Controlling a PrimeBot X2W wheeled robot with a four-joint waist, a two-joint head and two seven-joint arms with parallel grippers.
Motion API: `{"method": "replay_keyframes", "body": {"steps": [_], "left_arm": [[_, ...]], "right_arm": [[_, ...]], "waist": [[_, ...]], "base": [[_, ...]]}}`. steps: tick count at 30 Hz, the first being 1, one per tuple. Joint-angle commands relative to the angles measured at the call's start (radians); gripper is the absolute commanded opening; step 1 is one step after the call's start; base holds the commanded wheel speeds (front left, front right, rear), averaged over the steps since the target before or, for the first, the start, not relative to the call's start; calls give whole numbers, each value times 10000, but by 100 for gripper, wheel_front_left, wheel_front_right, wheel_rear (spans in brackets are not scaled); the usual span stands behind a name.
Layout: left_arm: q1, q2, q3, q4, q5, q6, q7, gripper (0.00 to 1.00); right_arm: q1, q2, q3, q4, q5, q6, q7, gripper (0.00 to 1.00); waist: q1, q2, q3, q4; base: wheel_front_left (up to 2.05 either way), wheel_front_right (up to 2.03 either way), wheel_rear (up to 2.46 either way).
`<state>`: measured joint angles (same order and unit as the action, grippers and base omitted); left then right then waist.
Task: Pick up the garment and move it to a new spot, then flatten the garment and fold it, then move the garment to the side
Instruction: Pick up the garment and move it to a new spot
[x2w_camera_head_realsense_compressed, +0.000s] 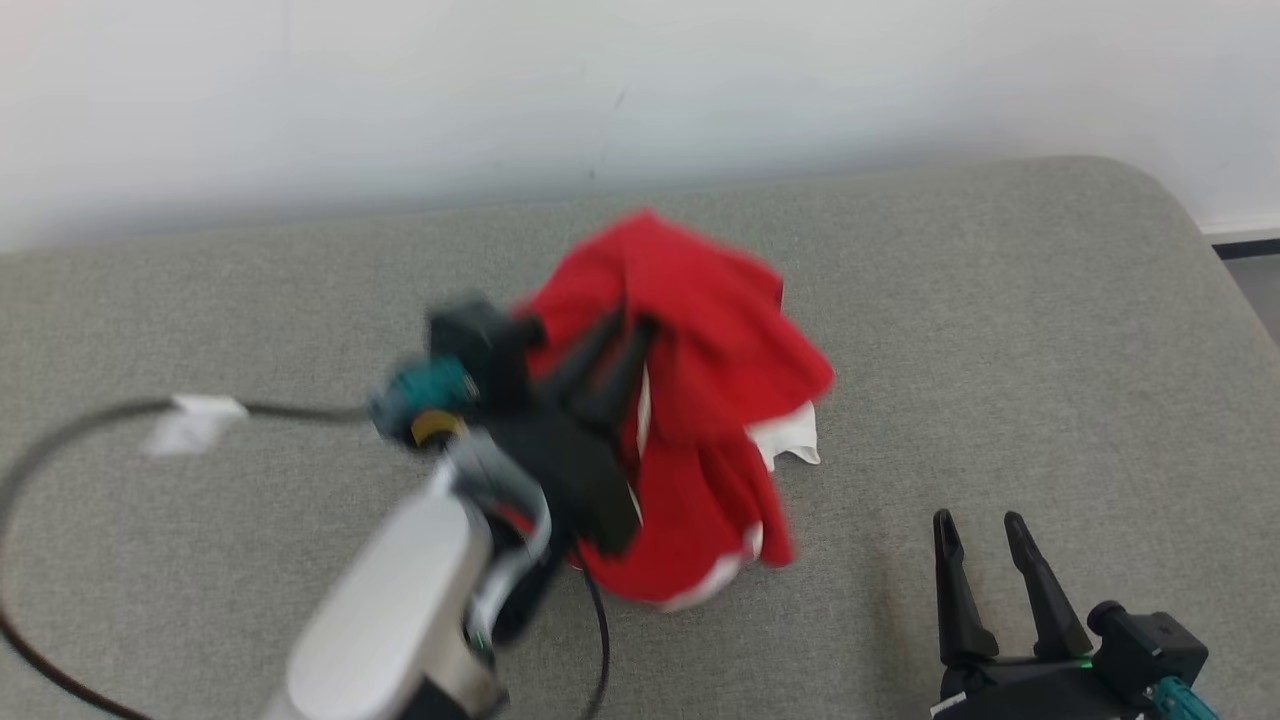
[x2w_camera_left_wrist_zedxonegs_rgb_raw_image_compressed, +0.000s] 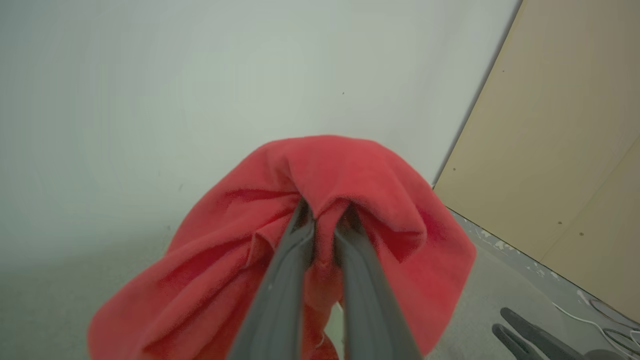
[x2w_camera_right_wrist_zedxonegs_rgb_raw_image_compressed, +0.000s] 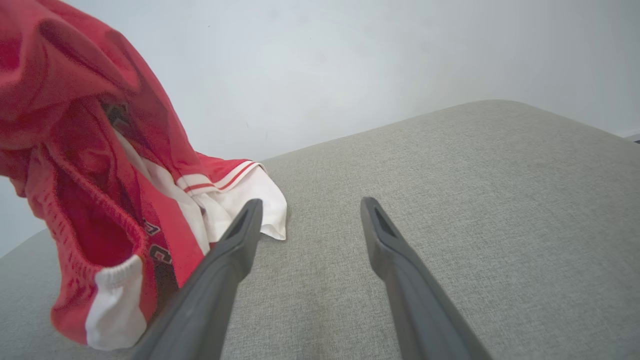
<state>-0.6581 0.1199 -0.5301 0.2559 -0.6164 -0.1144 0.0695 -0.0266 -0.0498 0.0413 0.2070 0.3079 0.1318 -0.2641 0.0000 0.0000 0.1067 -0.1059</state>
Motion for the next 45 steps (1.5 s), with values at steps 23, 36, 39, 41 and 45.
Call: {"method": "replay_keyframes", "body": {"steps": [23, 36, 39, 41, 45], "left_arm": [[1024, -226, -1270, 2364, 860, 72, -1936, 100], [2328, -116, -1764, 1835, 1182, 565, -2441, 100], [2686, 11, -1890, 1514, 1245, 725, -2473, 100], [2806, 77, -1895, 1342, 1218, 798, -2456, 100], [2847, 148, -1844, 1244, 1177, 926, -2426, 100]], "right_arm": [[-121, -14, -95, 119, -170, -22, -5, 100], [170, -13, -44, 98, -59, -22, -4, 100], [198, -13, -7, 92, -14, -22, -4, 100], [235, -14, 6, 118, -16, -22, -4, 100], [282, -14, 50, 169, -77, -22, -4, 100]], "waist": [[0, 0, 187, 283], [0, 0, -55, 592], [0, 0, -43, 559], [0, 0, -44, 537], [0, 0, -81, 420]], "base": [[0, 0, 0], [0, 0, 0], [0, 0, 0], [0, 0, 0], [0, 0, 0]]}}
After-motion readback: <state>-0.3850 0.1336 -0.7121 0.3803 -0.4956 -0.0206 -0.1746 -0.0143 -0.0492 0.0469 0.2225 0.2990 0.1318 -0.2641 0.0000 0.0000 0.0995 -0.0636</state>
